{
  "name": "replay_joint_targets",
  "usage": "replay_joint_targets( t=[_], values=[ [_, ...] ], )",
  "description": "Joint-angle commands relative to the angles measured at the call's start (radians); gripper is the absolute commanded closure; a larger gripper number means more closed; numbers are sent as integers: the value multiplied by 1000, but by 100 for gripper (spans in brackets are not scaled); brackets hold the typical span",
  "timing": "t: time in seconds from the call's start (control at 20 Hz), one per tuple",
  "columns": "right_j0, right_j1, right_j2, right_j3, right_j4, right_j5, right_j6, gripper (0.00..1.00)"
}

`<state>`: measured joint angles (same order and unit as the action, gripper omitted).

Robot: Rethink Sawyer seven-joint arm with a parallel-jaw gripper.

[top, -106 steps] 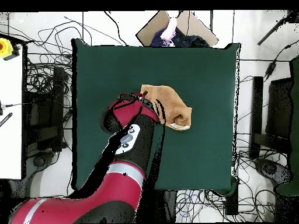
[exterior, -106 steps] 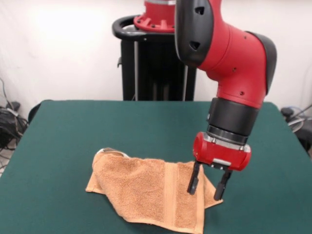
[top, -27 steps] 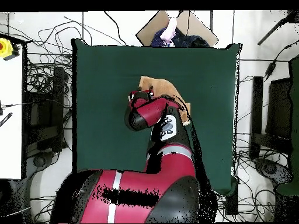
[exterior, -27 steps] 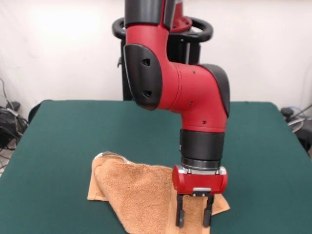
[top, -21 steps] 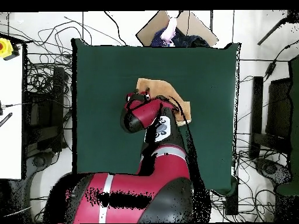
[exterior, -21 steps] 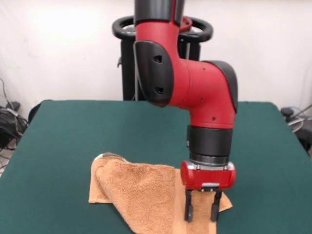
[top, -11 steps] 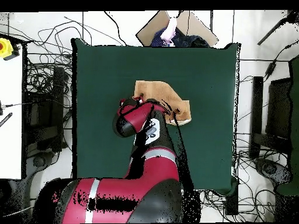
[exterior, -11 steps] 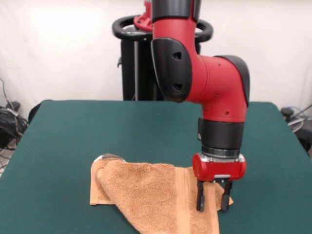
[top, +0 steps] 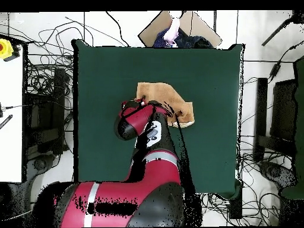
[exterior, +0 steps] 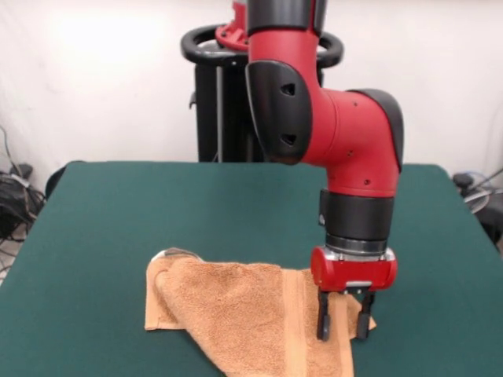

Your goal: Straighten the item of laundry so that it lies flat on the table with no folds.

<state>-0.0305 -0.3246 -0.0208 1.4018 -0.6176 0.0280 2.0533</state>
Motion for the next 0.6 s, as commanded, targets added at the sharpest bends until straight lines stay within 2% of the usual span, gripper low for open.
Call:
replay_joint_targets(
  t=[0.05, 0.25, 0.35, 0.6],
  values=[
    [114, 109, -126, -16, 47, 82, 157, 0],
    [256, 199, -355, -60, 161, 76, 319, 0],
    [293, 230, -426, -72, 212, 73, 341, 0],
    [308, 239, -474, -61, 293, 62, 284, 0]
  ],
)
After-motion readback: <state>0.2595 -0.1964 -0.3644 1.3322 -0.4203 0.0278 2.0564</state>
